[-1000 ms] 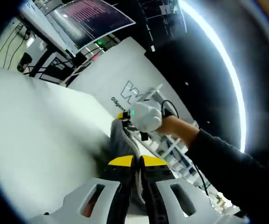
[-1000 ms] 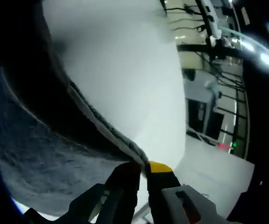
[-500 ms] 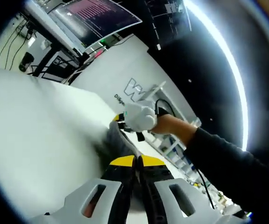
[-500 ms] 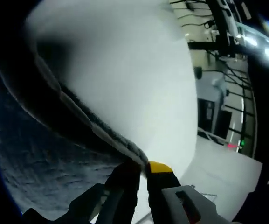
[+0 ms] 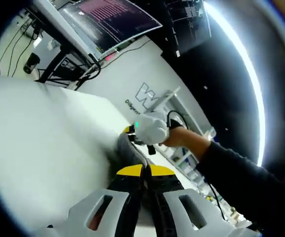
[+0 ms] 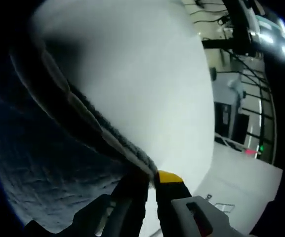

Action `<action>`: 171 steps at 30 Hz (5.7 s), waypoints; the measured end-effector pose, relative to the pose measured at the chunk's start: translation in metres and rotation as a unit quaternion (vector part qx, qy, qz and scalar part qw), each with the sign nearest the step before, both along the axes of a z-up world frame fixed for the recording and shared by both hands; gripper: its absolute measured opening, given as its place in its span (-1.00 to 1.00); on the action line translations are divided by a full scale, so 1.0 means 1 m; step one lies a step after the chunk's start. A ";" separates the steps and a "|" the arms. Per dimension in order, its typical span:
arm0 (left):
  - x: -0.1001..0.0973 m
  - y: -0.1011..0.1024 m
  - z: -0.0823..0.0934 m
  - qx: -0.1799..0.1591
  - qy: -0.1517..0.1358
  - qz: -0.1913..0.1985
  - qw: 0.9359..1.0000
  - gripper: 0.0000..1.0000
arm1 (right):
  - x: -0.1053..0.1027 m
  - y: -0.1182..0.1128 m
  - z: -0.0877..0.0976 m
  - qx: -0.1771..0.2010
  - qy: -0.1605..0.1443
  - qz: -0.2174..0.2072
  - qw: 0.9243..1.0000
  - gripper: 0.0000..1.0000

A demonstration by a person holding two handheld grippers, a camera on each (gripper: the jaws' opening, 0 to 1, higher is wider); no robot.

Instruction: Open the folded towel by lifting each exposed corner and separating the folded layers until the towel lies flat within the target outline without major curled edges

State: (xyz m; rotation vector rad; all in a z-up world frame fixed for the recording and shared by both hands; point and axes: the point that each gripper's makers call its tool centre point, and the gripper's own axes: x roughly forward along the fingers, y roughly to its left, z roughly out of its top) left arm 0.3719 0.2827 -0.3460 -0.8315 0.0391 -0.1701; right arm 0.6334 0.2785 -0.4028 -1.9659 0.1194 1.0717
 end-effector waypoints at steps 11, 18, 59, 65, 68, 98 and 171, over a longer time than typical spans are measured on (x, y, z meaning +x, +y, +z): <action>-0.006 0.013 -0.011 0.033 0.023 0.034 0.999 -0.91 | 0.000 0.009 -0.004 0.007 -0.008 0.017 1.000 -0.78; -0.007 0.026 -0.001 0.071 0.014 0.062 0.995 -0.66 | -0.001 0.013 0.004 0.030 -0.001 0.013 0.999 -0.47; 0.001 -0.017 -0.027 0.110 0.059 -0.047 0.991 -0.41 | -0.002 -0.013 0.056 0.122 0.053 -0.049 0.990 0.05; 0.006 -0.020 -0.028 0.126 0.064 -0.049 0.989 -0.53 | 0.007 -0.009 0.041 0.095 0.096 -0.043 0.990 -0.63; 0.009 -0.018 -0.028 0.136 0.066 -0.042 0.988 -0.56 | 0.003 -0.012 0.030 0.081 0.109 -0.038 0.990 -0.74; 0.020 -0.003 -0.046 0.153 0.090 -0.042 0.983 -0.96 | 0.011 0.018 -0.015 0.008 0.138 -0.002 0.990 -0.99; 0.026 -0.199 0.046 0.157 -0.057 -0.209 0.963 -0.99 | 0.034 -0.161 0.082 0.071 0.066 -0.097 0.990 -1.00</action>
